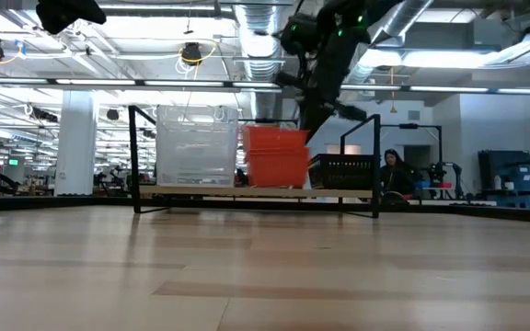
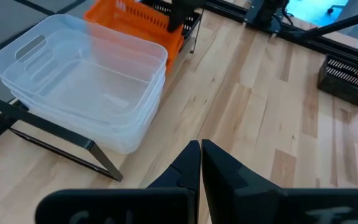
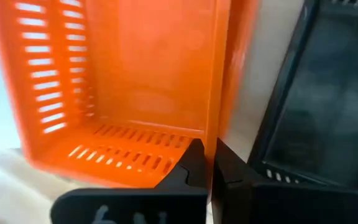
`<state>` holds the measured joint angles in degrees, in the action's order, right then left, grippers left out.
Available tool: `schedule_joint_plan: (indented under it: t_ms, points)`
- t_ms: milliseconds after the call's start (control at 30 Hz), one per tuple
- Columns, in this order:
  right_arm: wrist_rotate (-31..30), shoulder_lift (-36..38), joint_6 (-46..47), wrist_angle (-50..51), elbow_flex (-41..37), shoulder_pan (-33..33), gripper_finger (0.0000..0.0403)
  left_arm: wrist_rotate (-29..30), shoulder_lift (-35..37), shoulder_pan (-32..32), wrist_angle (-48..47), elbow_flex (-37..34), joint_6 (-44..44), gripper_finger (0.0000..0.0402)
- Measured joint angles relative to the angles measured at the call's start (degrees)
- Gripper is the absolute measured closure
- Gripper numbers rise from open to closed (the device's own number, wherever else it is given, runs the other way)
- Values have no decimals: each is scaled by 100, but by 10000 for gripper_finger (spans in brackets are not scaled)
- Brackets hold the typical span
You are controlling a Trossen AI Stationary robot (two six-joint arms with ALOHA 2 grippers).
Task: Stack baskets on shelf by color
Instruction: Stack the orange bin on top of the orange bin on the shelf, then stack the black bin on top of the black bin on the shelf
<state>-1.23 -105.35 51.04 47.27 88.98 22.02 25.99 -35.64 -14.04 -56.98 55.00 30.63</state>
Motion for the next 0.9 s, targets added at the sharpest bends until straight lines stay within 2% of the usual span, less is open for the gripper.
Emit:
schedule_joint_plan:
  t_ms: [367,800,900]
  points:
    - [6,12,108,-136,-12,-67,390,3,2,0,-14,-2,2,401]
    - [1,12,-128,-144,-10,-98,251,7,0,-2,-12,-2,9,401]
    - [214,31,-186,-46,141,-39,227,7,2,-2,-12,-2,19,401]
